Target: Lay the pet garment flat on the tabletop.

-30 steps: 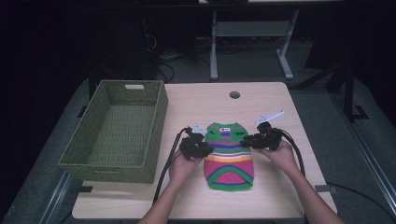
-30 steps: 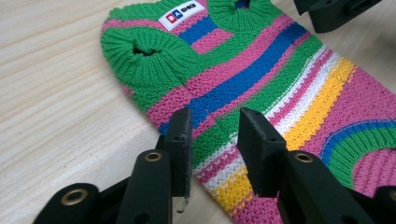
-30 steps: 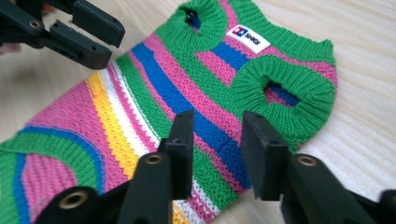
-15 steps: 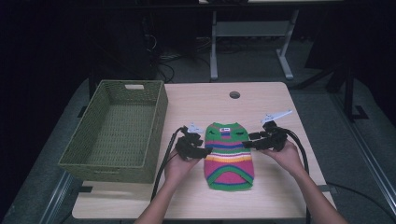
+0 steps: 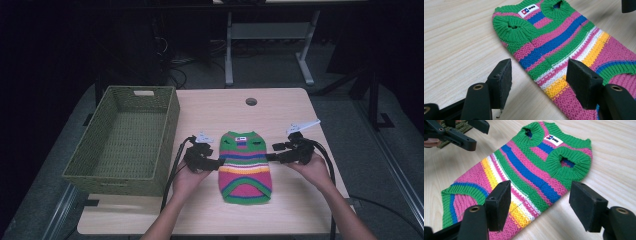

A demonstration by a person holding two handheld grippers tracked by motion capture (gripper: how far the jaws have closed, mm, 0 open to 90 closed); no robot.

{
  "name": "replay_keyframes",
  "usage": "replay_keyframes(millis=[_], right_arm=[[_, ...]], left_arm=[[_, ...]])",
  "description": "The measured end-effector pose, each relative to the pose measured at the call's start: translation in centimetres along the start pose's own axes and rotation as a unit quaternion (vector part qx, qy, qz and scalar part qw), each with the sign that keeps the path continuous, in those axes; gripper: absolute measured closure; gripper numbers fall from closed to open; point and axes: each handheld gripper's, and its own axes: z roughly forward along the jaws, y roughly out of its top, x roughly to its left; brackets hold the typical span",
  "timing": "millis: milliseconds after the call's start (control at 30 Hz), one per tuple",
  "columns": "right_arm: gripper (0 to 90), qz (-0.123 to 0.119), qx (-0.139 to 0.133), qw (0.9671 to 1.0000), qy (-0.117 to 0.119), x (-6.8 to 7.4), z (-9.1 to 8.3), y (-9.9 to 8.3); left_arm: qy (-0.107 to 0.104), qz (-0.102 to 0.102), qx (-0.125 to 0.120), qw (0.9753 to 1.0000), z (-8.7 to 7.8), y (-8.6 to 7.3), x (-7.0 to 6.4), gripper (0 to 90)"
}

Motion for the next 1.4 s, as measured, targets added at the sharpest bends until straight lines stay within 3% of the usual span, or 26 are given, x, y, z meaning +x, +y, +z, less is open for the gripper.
replay_keyframes(millis=[300,567,833,1133,1400], right_arm=[[29.6,0.001,-0.004,1.0000,0.002,0.0,-0.6,-0.4],[28.3,-0.023,-0.011,0.9997,-0.008,0.7,-1.6,-0.9],[27.1,-0.009,-0.009,0.9999,-0.007,0.3,-2.3,-2.2],[27.1,-0.006,-0.015,0.9998,-0.012,0.1,-3.2,-3.5],[27.1,-0.022,-0.020,0.9994,-0.017,0.7,-4.0,-4.2]], left_arm=[[-0.001,-0.002,-0.001,1.0000,-0.4,-0.5,0.1,33.9],[-0.003,0.007,0.000,1.0000,-1.1,-0.6,-0.3,30.4],[-0.004,0.020,-0.003,0.9998,-1.8,-0.9,-0.7,29.2],[-0.012,0.021,-0.008,0.9997,-2.2,-1.4,-1.2,28.2],[-0.011,0.032,-0.007,0.9994,-2.6,-2.0,-1.6,27.6]])
